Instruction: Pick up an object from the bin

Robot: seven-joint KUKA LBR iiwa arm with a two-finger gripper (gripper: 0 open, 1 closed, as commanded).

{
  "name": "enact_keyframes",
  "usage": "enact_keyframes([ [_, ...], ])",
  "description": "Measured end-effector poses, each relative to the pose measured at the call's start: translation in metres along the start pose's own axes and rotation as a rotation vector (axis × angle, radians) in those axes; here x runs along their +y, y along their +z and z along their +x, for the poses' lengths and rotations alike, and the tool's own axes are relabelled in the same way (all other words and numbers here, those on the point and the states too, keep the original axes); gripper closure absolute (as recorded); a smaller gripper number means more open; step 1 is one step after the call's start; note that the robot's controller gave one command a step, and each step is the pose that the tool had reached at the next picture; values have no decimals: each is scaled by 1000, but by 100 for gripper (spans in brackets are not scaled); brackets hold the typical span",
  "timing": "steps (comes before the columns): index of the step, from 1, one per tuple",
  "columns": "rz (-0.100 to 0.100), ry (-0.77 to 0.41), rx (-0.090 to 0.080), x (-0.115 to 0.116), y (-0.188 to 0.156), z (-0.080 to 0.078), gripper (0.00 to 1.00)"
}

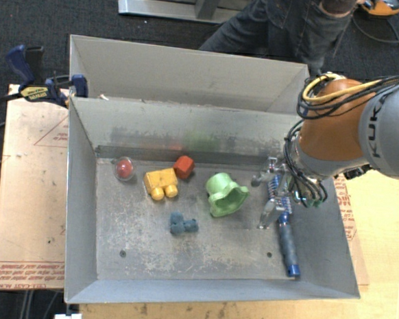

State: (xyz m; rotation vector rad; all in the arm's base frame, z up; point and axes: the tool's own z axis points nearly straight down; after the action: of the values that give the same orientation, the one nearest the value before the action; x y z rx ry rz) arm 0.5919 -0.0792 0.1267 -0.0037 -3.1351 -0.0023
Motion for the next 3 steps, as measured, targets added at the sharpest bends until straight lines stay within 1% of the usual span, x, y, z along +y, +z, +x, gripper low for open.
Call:
enact_keyframes([
  [1, 3, -328, -11, 107, 48, -62, 0],
  [2, -1, -342, -28, 83, 48, -42, 0],
  [3, -3, -402, -19, 67, 50, -56, 0],
])
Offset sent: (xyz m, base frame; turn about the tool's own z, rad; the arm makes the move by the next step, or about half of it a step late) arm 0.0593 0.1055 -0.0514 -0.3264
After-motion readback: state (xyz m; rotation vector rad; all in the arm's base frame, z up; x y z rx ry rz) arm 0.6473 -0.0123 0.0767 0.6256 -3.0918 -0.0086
